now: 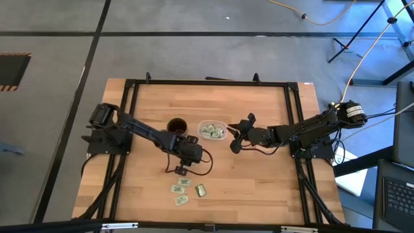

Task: Pick and place items into bin
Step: Put the green truvia pack into the transparent bin

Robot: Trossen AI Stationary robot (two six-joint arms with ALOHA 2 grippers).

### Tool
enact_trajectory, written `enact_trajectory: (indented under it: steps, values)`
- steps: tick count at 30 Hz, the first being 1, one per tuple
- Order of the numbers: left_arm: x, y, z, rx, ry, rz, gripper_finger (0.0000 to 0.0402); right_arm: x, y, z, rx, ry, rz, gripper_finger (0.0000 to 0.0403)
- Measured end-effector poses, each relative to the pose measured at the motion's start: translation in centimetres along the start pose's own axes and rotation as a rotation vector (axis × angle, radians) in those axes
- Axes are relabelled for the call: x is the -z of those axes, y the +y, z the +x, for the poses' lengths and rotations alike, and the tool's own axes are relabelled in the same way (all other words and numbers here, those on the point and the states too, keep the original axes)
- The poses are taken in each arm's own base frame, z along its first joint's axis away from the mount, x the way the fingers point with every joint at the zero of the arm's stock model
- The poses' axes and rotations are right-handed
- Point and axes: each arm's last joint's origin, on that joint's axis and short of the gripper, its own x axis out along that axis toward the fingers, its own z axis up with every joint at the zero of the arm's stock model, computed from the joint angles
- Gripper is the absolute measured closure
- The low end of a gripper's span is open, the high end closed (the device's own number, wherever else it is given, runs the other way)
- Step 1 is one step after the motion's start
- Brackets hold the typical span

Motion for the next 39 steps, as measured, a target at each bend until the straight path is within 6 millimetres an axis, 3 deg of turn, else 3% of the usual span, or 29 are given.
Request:
enact_trajectory:
  steps: [16, 29, 34, 39]
  values:
    - [0.3, -0.3, 3.0, 0.03, 0.047, 0.016, 0.035, 0.0, 0.0, 0.0, 0.0, 0.003, -0.004, 0.0322]
    - [0.4, -0.3, 3.0, 0.03, 0.049, 0.016, 0.0399, 0.0, 0.0, 0.0, 0.0, 0.003, -0.004, 0.0322]
    - [-0.4, -0.2, 1.9, 0.03, 0.032, 0.013, 0.04, 0.0, 0.0, 0.0, 0.0, 0.003, -0.004, 0.0322]
    - [-2.5, 0.8, -1.1, -0.058, -0.118, -0.008, 0.0399, 0.0, 0.0, 0.0, 0.0, 0.003, -0.004, 0.0322]
